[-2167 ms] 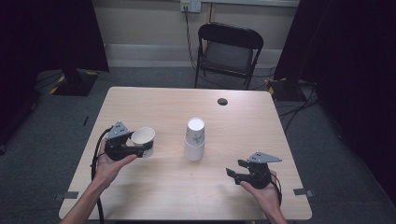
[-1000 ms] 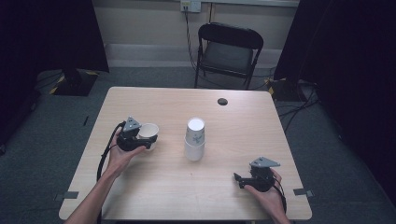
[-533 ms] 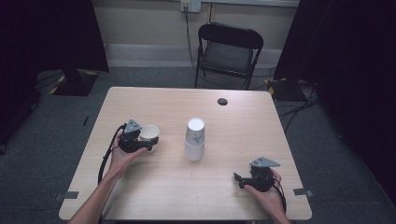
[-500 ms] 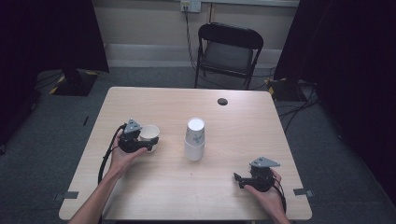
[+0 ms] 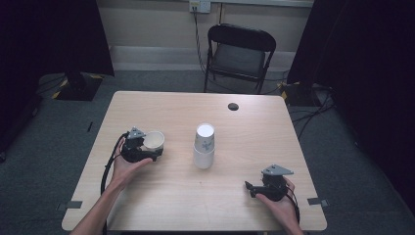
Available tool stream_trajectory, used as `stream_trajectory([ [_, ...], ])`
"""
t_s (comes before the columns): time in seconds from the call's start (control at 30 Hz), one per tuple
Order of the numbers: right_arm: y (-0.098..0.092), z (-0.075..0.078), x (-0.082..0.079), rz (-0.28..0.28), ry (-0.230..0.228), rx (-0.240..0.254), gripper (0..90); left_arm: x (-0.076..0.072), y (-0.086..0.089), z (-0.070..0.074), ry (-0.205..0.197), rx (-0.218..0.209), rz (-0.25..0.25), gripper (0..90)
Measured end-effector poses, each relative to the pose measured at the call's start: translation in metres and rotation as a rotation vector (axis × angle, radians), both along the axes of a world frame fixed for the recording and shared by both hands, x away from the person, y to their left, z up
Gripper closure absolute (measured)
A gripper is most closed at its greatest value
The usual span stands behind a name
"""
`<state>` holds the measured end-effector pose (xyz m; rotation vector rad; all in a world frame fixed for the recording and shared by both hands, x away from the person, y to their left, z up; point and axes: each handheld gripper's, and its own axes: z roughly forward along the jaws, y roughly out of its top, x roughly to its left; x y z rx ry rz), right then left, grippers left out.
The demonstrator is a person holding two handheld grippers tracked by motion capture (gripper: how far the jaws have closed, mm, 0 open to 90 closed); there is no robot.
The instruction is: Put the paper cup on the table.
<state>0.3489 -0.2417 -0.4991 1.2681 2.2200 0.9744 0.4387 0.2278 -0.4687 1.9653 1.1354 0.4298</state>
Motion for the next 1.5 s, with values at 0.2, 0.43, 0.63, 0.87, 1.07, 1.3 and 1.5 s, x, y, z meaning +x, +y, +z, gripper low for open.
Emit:
stream_trajectory([
  [0.2, 0.0, 0.0, 0.0, 0.0, 0.0, 0.0, 16.5, -0.013, 0.008, 0.011, -0.018, -0.019, 0.002, 15.9],
  [0.43, 0.0, 0.0, 0.0, 0.0, 0.0, 0.0, 16.5, -0.039, 0.02, 0.019, -0.021, -0.032, 0.0, 15.8],
  [0.63, 0.0, 0.0, 0.0, 0.0, 0.0, 0.0, 16.5, -0.056, 0.017, 0.019, -0.006, 0.034, 0.017, 15.9],
  [0.87, 0.0, 0.0, 0.0, 0.0, 0.0, 0.0, 16.5, -0.076, 0.025, 0.017, 0.072, 0.113, -0.024, 16.4],
  [1.07, 0.0, 0.0, 0.0, 0.0, 0.0, 0.0, 16.5, -0.09, 0.032, 0.006, 0.1, 0.165, -0.026, 16.9],
  [1.3, 0.0, 0.0, 0.0, 0.0, 0.0, 0.0, 16.5, -0.106, 0.043, -0.016, 0.123, 0.217, -0.046, 15.9],
  [1.5, 0.0, 0.0, 0.001, 0.004, 0.001, 0.001, 16.4, -0.103, 0.047, -0.025, 0.081, 0.167, -0.041, 14.5],
])
